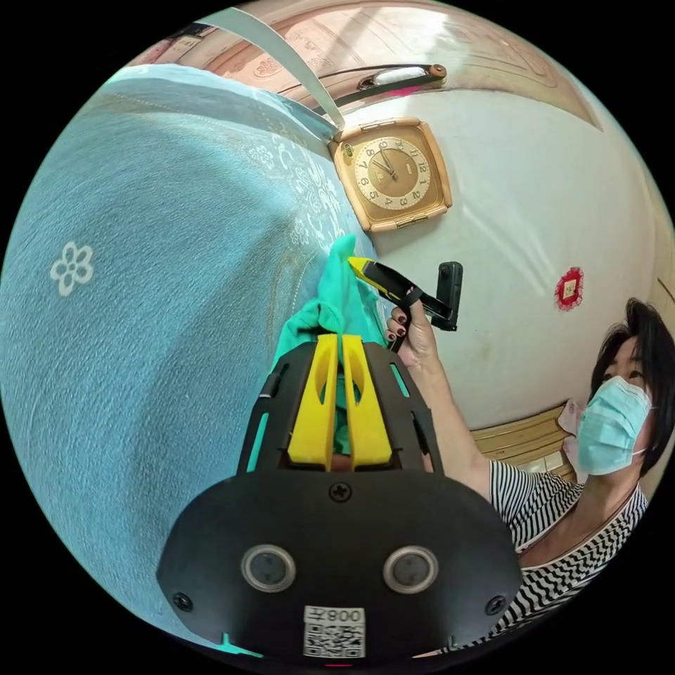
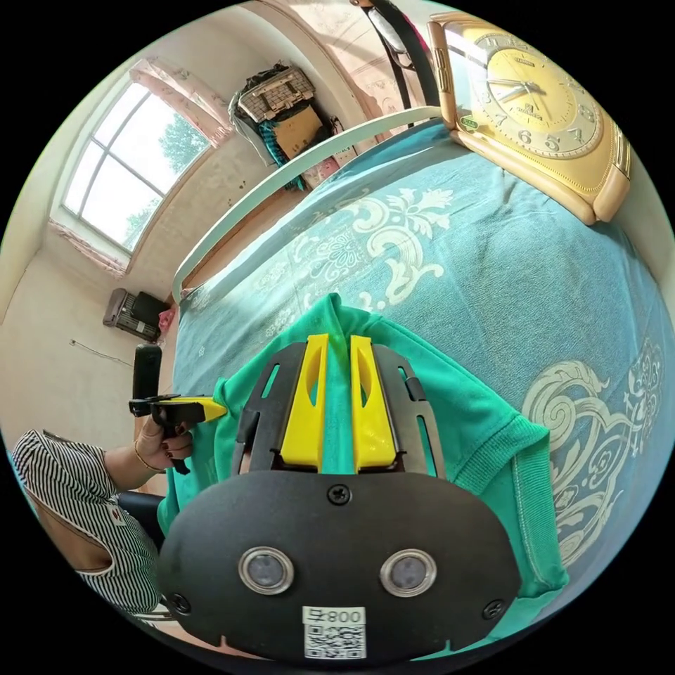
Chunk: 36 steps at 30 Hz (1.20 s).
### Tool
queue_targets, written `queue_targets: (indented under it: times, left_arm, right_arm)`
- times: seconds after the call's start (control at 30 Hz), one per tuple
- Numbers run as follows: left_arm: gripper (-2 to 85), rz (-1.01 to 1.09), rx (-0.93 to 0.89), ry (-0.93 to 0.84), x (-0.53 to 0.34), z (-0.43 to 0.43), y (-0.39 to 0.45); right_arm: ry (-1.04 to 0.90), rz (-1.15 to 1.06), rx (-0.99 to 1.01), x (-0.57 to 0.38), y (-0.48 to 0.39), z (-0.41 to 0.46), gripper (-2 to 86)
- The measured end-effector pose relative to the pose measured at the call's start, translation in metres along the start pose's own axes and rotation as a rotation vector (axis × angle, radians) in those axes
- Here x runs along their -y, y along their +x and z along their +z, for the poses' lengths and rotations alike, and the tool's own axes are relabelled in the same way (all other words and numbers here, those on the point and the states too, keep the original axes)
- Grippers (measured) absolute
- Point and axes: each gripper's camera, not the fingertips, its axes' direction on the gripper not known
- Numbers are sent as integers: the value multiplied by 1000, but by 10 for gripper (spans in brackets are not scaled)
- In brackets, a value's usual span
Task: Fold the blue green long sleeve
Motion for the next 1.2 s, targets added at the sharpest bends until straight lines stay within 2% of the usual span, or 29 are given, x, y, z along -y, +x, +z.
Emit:
queue_targets:
  times: [0.23, 0.3, 0.5, 0.67, 0.83, 0.93, 1.0, 1.07, 1.17, 1.2]
  left_arm:
    - [8, 61, 109, -27, 6, -1, 16]
    - [8, 62, 105, -23, 6, -2, 17]
    - [10, 62, 62, -14, 2, -4, 16]
    - [9, 64, 47, 51, -13, -9, 15]
    - [5, 78, 84, 137, -38, -22, 22]
    - [3, 102, 79, 170, -54, -22, 34]
    - [2, 176, 65, 103, -58, -6, 49]
    - [2, 281, 136, -29, -62, 30, 68]
    - [1, 311, 319, -230, -65, 77, 61]
    - [1, 293, 281, -217, -67, 76, 58]
  right_arm:
    - [-33, -30, -105, 6, -9, 21, 4]
    - [-23, -12, -82, 4, -6, 21, 2]
    - [81, 43, -99, -30, -12, -32, 0]
    - [113, 30, -82, -131, -52, -84, 1]
    - [91, 230, -114, -280, -108, -107, 1]
    - [106, 346, -155, -330, -125, -114, 1]
    - [89, 401, -202, -345, -124, -111, 1]
    - [88, 416, -154, -350, -120, -107, 1]
    - [109, 446, -121, -347, -122, -117, 1]
    - [142, 447, -127, -347, -129, -125, 1]
